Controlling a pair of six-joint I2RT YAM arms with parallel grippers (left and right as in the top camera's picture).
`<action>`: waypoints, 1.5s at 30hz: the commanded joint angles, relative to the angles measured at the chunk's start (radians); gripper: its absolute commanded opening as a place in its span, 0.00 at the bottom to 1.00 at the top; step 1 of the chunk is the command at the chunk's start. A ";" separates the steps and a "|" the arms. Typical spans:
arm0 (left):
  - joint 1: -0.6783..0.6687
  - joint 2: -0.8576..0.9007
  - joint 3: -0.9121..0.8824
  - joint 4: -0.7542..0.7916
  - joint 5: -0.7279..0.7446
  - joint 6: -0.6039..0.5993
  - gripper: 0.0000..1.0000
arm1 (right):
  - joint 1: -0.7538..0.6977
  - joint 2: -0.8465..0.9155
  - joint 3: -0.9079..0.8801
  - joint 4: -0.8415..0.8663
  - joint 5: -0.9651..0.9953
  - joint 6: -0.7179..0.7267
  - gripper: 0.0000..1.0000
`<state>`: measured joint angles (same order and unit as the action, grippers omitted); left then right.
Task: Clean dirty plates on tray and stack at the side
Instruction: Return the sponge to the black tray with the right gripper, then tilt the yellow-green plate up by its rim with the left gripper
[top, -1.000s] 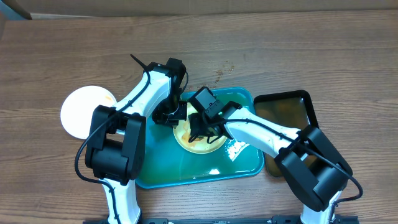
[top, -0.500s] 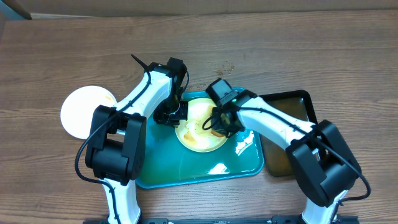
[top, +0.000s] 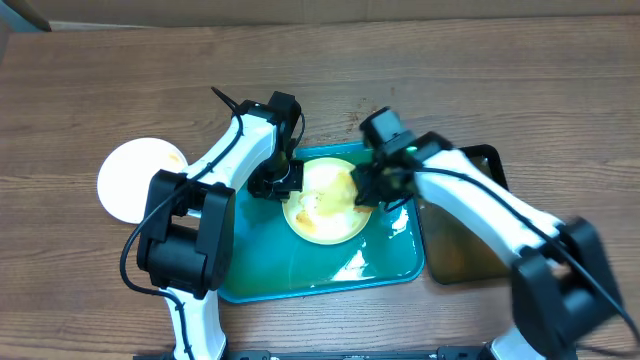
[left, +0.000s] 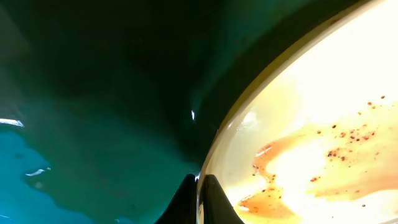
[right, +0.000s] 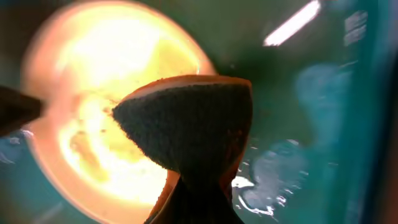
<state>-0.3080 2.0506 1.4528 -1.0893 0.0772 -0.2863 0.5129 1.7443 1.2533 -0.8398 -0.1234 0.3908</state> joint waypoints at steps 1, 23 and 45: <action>0.001 -0.067 -0.012 0.009 -0.086 -0.033 0.04 | -0.065 -0.115 0.006 -0.028 0.064 -0.024 0.04; 0.000 -0.292 -0.013 0.014 -0.172 -0.032 0.16 | -0.357 -0.017 -0.206 -0.019 0.115 -0.196 0.04; -0.006 -0.074 -0.014 0.013 -0.060 -0.032 0.36 | -0.357 0.005 -0.134 -0.076 0.089 -0.185 0.04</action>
<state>-0.3080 1.9476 1.4387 -1.0801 -0.0181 -0.3153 0.1570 1.7611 1.0542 -0.8982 -0.0227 0.2066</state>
